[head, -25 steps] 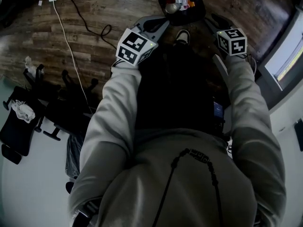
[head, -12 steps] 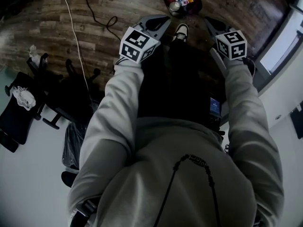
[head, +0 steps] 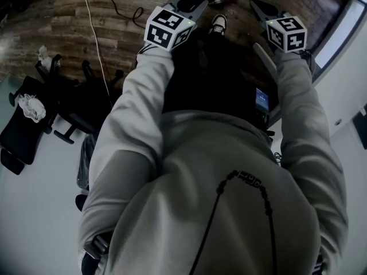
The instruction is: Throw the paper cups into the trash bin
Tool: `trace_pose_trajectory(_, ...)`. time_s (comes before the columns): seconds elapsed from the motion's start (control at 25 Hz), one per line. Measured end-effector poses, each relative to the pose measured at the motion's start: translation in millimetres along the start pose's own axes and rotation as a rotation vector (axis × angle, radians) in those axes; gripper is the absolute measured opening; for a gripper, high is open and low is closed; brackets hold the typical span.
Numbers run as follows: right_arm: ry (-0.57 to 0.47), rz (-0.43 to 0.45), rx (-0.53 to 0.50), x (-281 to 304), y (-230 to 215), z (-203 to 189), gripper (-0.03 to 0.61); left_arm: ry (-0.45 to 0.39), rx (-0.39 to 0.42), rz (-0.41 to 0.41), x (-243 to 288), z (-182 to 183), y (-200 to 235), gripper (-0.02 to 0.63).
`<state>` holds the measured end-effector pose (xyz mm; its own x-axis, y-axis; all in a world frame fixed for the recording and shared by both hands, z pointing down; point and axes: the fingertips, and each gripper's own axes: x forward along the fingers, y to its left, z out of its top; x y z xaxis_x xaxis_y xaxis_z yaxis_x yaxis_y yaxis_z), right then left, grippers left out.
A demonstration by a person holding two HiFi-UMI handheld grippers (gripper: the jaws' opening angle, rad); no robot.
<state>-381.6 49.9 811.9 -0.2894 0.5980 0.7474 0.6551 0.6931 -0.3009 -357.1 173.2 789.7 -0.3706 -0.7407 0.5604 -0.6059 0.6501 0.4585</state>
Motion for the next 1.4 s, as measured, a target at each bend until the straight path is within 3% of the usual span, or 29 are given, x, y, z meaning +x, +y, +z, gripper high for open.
trace_pose_trajectory(0.12, -0.05, -0.012, -0.008, -37.5, 14.7, 30.1, 0.018, -0.032, 0.003, -0.023, -16.3, 28.7, -28.6, -0.002)
trace_pose_trajectory(0.48, -0.255, -0.077, -0.124, -161.2, 41.7, 167.1, 0.018, -0.152, 0.156, 0.039, -98.3, 158.7, -69.7, -0.002)
trace_pose_trajectory(0.64, -0.379, -0.13, -0.202, -215.6, 55.7, 234.1, 0.018, -0.26, 0.29, 0.062, -135.9, 238.3, -89.4, -0.002)
trace_pose_trajectory(0.8, -0.466, -0.15, -0.259, -268.2, 75.5, 281.5, 0.018, -0.278, 0.427, 0.087, -177.2, 284.8, -116.1, -0.002)
trace_pose_trajectory(1.04, -0.601, -0.166, -0.308, -329.2, 95.4, 322.0, 0.018, -0.379, 0.497, 0.117, -204.8, 336.5, -143.4, -0.002)
trace_pose_trajectory(1.24, -0.672, -0.165, -0.368, -365.3, 116.8, 342.9, 0.018, -0.376, 0.605, 0.137, -210.5, 359.6, -169.9, -0.002)
trace_pose_trajectory(1.4, -0.72, -0.146, -0.373, -390.3, 124.4, 349.9, 0.018, -0.433, 0.572, 0.125, -209.6, 373.0, -179.8, -0.002)
